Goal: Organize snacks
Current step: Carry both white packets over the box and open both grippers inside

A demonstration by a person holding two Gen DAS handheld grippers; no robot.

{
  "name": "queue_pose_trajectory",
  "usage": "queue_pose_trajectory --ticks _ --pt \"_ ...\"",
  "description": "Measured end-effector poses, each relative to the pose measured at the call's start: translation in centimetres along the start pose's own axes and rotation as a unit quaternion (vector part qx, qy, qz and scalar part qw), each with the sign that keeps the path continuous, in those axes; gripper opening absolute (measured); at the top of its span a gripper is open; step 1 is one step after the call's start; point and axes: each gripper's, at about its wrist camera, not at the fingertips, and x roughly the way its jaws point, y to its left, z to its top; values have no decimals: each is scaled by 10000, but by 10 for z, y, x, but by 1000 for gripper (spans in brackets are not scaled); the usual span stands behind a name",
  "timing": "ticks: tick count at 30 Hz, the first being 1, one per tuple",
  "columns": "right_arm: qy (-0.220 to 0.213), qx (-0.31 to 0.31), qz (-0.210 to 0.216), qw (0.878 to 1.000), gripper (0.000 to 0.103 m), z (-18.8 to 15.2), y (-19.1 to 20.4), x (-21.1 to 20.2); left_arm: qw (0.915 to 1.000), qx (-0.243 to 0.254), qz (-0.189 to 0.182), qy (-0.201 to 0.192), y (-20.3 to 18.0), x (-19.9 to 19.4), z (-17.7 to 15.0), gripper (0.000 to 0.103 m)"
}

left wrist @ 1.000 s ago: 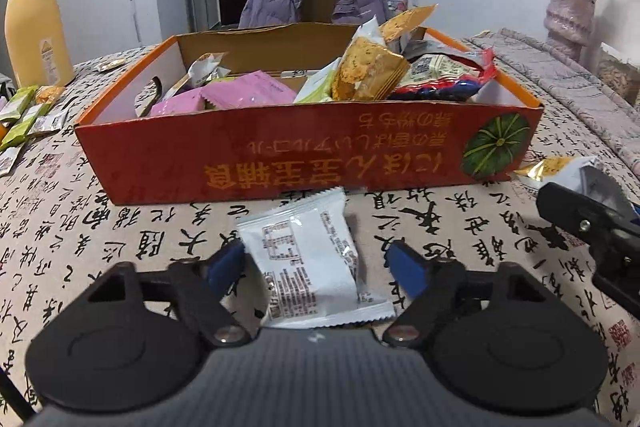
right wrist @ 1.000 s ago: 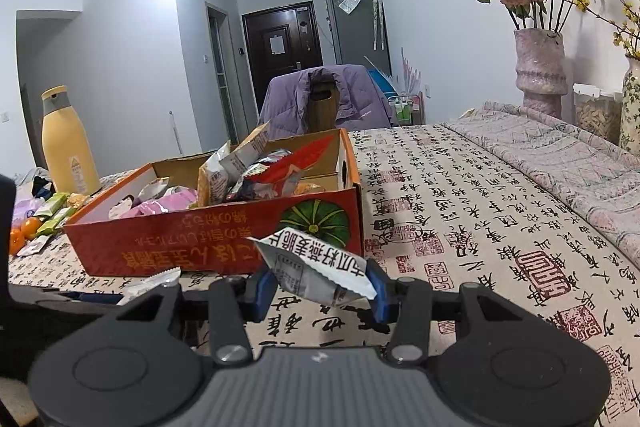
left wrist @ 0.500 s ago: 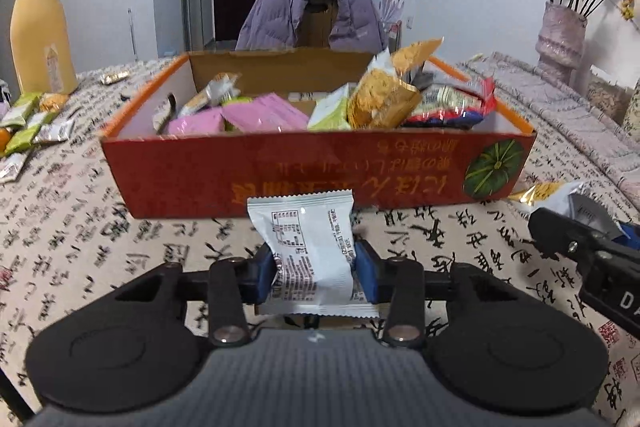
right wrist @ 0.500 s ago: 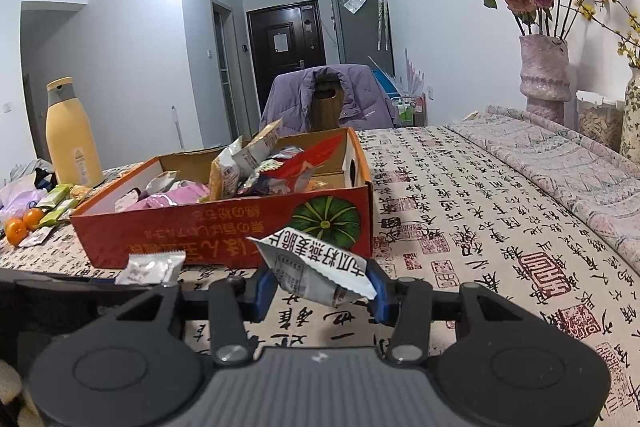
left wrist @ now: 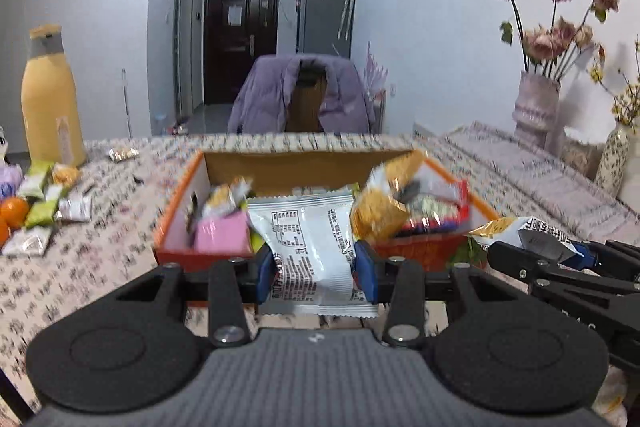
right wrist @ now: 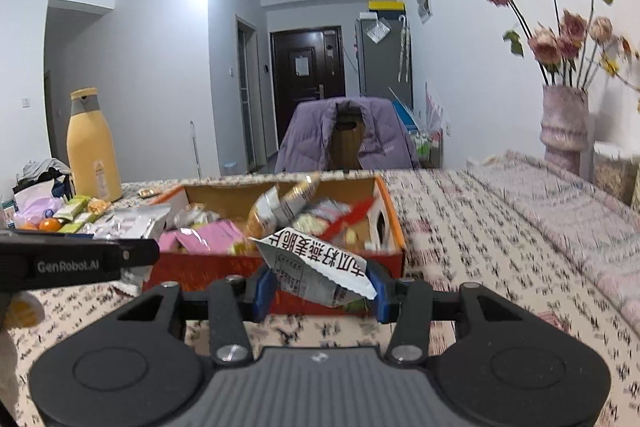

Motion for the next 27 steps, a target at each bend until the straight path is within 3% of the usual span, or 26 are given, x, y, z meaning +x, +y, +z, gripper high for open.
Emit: queue_pose_trajectory --ticks 12,27 --pt "-311 -148 15 9994 46 54 13 33 9995 -134 75 -274 27 22 52 42" --pt "-54 -294 69 9995 46 85 17 113 9997 -233 30 63 43 99 73 42"
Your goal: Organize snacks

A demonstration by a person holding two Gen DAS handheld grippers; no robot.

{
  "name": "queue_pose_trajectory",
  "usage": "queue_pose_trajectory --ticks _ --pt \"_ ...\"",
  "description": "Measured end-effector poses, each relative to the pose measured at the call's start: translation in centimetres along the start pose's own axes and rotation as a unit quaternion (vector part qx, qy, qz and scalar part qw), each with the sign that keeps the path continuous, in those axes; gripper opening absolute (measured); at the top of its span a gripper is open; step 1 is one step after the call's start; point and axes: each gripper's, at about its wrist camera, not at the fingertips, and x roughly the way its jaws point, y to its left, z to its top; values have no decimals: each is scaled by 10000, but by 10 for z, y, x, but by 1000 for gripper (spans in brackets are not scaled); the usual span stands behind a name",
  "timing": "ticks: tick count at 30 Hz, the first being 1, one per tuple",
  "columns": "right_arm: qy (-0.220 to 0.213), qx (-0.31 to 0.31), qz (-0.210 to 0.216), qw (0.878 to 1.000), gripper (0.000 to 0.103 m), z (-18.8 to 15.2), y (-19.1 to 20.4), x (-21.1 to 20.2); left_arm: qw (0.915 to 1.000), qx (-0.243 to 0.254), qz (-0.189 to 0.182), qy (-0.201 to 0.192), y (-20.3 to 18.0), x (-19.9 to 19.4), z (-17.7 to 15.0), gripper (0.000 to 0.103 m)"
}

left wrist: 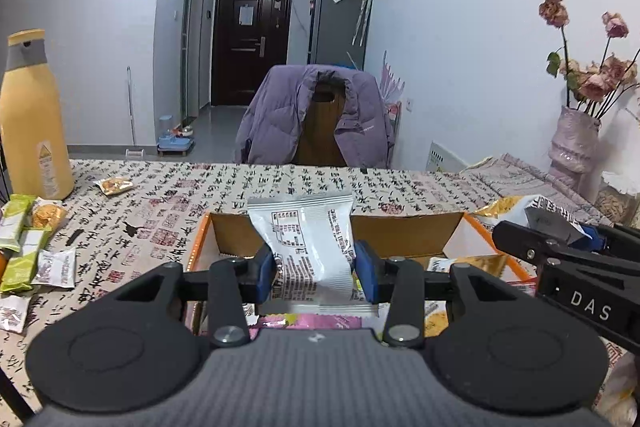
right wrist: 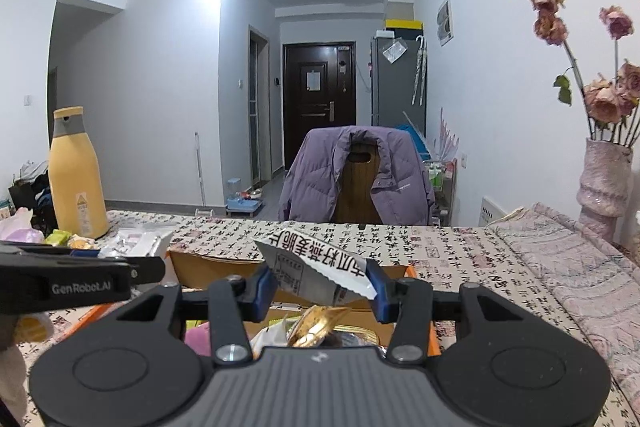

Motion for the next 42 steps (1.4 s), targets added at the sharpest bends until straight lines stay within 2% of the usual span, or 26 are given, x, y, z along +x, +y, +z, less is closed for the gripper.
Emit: queue_pose_trajectory --ticks 11,13,15,16,17,18,20,21,29,37,42 --pt "284 -85 237 9993 49 -8 3 40 9995 32 38 309 9 37 -7 42" --pt "291 -103 246 9992 50 -9 3 40 9995 -28 77 304 12 36 -7 46" --pt "290 -87 263 9992 62 -9 3 39 9996 -38 113 245 14 33 -7 63" --pt "276 -90 250 9993 73 -9 3 37 9997 -29 157 188 15 31 -6 70" --pt "255 -87 240 9993 82 -9 4 37 9997 -19 211 115 16 27 -6 84" --pt "236 -77 245 9994 86 -8 3 35 9996 -18 264 41 17 23 -6 95" --pt "217 -39 242 9995 100 -7 3 30 9994 -36 317 -111 19 15 -4 102" --pt "198 -12 229 9995 103 -8 2 27 9993 -52 325 -190 21 11 -4 103" --pt "164 84 175 9997 103 -7 1 -3 9985 -78 323 -434 25 -23 -7 103" --pt "141 102 135 9998 103 -18 -1 -49 9970 -27 293 -719 25 -76 -27 103" --pt "150 36 98 9998 103 -30 1 -81 9968 -16 265 -750 25 -104 -48 103"
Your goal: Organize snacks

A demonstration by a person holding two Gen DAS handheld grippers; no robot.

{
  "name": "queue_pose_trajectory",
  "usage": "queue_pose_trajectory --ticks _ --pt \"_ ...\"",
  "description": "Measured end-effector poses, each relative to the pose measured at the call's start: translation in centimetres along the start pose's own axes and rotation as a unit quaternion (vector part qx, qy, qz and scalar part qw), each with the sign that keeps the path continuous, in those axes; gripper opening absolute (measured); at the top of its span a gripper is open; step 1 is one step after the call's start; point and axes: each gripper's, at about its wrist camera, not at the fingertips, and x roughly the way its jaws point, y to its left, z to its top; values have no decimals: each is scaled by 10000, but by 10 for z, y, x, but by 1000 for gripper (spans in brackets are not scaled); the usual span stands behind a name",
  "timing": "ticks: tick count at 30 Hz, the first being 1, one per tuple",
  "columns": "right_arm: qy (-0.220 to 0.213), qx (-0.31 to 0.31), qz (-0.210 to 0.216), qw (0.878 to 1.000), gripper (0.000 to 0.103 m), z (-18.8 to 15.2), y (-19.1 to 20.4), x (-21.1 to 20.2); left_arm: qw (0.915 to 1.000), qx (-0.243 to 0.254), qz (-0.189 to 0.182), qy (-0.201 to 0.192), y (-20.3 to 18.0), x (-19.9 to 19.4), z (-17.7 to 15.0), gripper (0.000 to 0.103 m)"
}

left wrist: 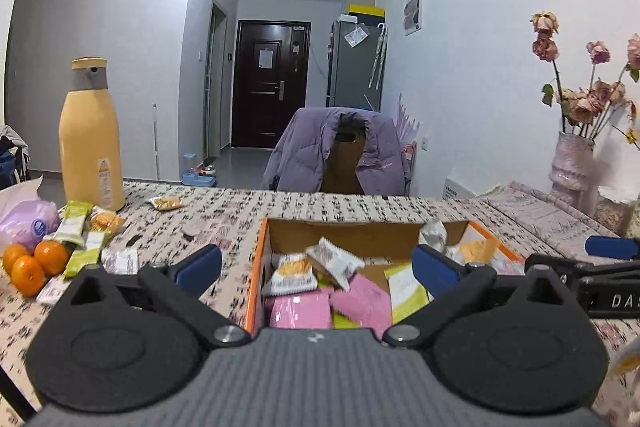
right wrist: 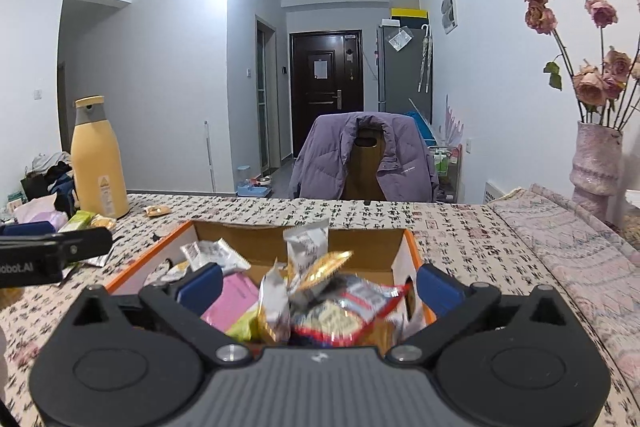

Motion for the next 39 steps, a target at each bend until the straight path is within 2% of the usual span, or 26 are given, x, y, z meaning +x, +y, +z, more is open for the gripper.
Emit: queue_pose_trajectory --ticks 9,19,28,39 --pt "216 -70 -12 9997 103 -36 4 -42 9992 14 157 373 10 -36 -38 103" --pt "530 75 -73 9985 103 -69 2 -62 9971 28 -34 758 13 -56 -77 103" --pt "791 274 -138 9964 103 -90 -5 -66 9958 71 -166 893 7 -59 -89 103" --pt "798 337 -105 9962 103 -94 -7 -74 9957 116 -207 899 2 -67 -92 103"
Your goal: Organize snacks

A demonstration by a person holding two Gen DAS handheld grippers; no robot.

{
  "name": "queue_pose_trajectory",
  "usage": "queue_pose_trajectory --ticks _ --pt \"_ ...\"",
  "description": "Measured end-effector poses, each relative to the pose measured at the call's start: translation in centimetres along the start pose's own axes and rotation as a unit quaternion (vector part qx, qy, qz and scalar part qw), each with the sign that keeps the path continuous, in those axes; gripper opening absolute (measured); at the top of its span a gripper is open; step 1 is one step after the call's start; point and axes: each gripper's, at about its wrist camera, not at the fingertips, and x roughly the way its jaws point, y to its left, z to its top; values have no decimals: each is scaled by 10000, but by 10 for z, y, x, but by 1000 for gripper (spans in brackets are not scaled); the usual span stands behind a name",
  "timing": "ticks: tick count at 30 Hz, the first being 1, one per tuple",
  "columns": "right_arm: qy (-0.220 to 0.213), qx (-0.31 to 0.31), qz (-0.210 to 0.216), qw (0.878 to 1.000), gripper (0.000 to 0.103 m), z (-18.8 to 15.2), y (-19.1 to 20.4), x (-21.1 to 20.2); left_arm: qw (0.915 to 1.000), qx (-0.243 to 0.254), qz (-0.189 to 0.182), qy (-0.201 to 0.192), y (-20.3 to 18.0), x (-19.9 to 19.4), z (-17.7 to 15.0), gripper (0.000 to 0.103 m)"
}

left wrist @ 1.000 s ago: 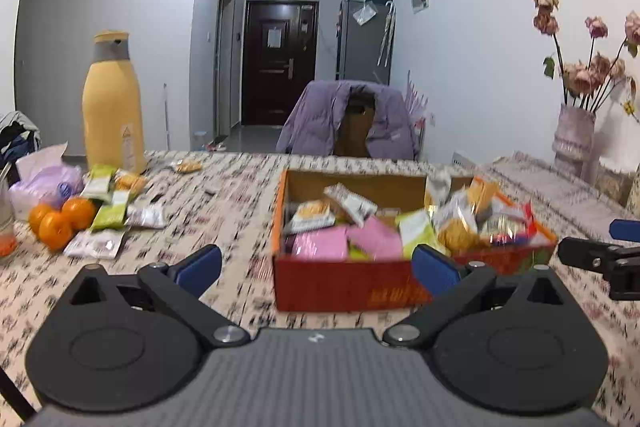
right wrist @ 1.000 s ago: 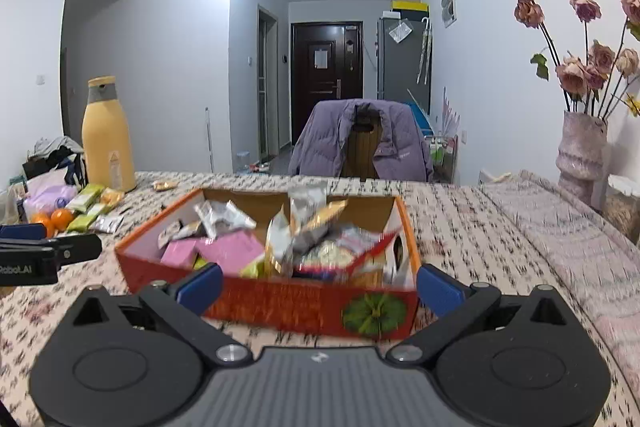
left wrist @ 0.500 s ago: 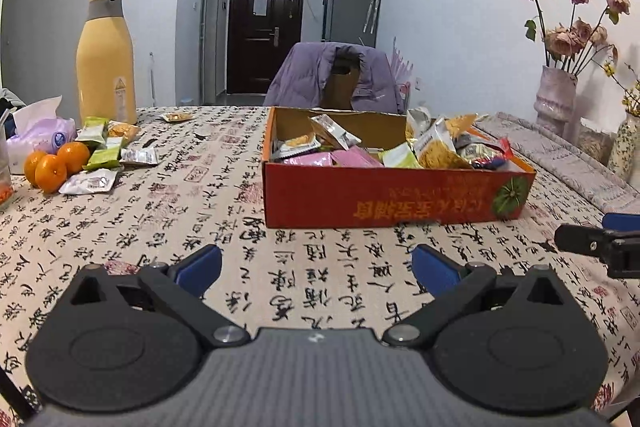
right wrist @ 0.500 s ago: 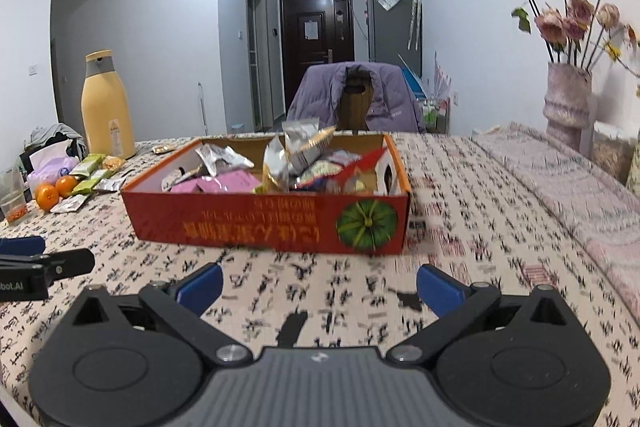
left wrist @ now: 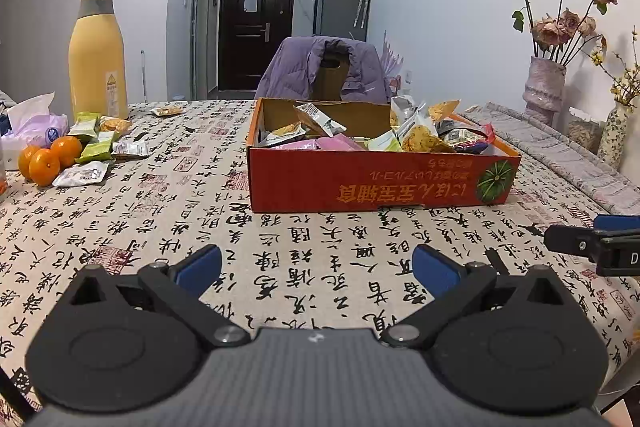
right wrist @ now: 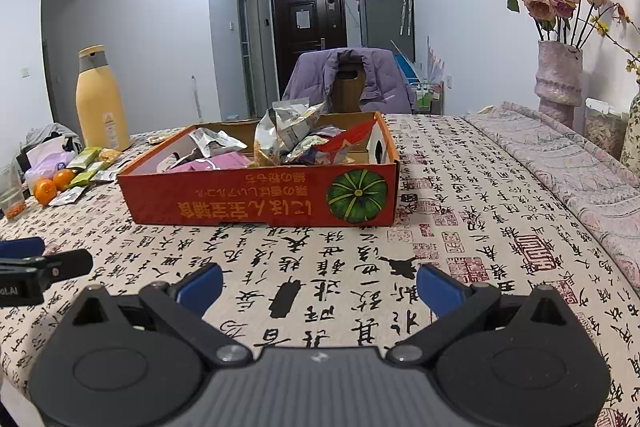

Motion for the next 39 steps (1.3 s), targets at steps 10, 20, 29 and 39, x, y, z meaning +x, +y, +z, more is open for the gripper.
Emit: queue_pose_trajectory --ticks 10,20,29,39 --pt "-19 -8 23 10000 103 0 1 -4 10000 10 -14 -28 -1 -4 -1 103" --pt "-27 -16 41 10000 103 -1 3 -6 10000 46 -28 -33 -3 -8 -3 103" --pt "-25 -17 39 10000 103 -2 4 -7 10000 47 -31 -32 -3 -9 -3 103" --pt "-25 -18 41 10000 103 -2 4 -6 9999 80 -39 -54 -5 -10 -3 103"
